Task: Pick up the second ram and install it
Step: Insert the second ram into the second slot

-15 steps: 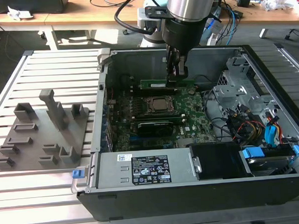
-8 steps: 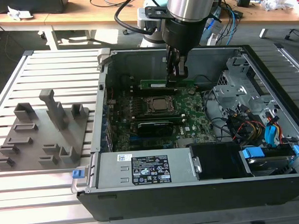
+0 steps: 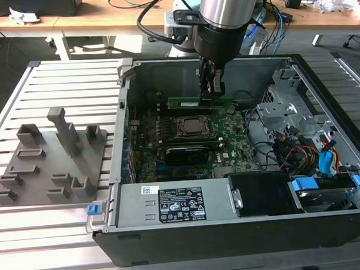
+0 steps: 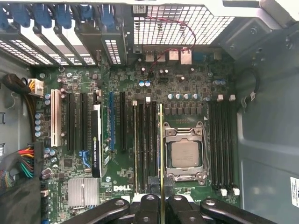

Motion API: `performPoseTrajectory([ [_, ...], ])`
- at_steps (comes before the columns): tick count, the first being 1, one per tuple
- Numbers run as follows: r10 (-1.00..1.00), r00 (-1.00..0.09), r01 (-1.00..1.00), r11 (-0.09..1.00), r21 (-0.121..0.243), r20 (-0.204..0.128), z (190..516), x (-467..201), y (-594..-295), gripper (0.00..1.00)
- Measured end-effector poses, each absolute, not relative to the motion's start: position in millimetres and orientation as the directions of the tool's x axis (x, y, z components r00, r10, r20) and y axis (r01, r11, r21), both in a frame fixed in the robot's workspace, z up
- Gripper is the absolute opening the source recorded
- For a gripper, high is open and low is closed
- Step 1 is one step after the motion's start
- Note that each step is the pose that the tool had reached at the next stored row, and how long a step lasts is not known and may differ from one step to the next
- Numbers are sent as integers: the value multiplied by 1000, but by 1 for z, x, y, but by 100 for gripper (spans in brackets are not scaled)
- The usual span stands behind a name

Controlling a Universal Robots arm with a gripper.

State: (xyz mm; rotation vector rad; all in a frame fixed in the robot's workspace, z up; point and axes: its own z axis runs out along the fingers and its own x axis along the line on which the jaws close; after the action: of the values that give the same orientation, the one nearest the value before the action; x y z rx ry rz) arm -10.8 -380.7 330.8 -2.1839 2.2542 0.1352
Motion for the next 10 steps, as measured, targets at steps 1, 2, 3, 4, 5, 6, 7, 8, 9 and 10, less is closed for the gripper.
performPoseTrajectory([
  [1, -998, -34, -998, 30, 62, -60, 330, -11, -381, 14],
  [2, -998, -34, -998, 30, 62, -60, 328, -11, -381, 14],
  [3, -998, -34, -998, 30, 62, -60, 327, -11, -381, 14],
  [4, -998, -34, -998, 30, 62, -60, 325, -11, -381, 14],
  [5, -998, -34, -998, 30, 62, -60, 323, -11, -381, 14],
  [6, -998, -34, -998, 30, 62, -60, 321, -11, -381, 14],
  [7, -998, -34, -998, 30, 62, -60, 319, -11, -381, 14],
  [8, -998, -34, -998, 30, 62, -60, 317, -11, -381, 14],
  [9, -998, -34, -998, 30, 62, -60, 316, -11, -381, 14],
  [10, -998, -34, -998, 30, 62, -60, 314, -11, -381, 14],
])
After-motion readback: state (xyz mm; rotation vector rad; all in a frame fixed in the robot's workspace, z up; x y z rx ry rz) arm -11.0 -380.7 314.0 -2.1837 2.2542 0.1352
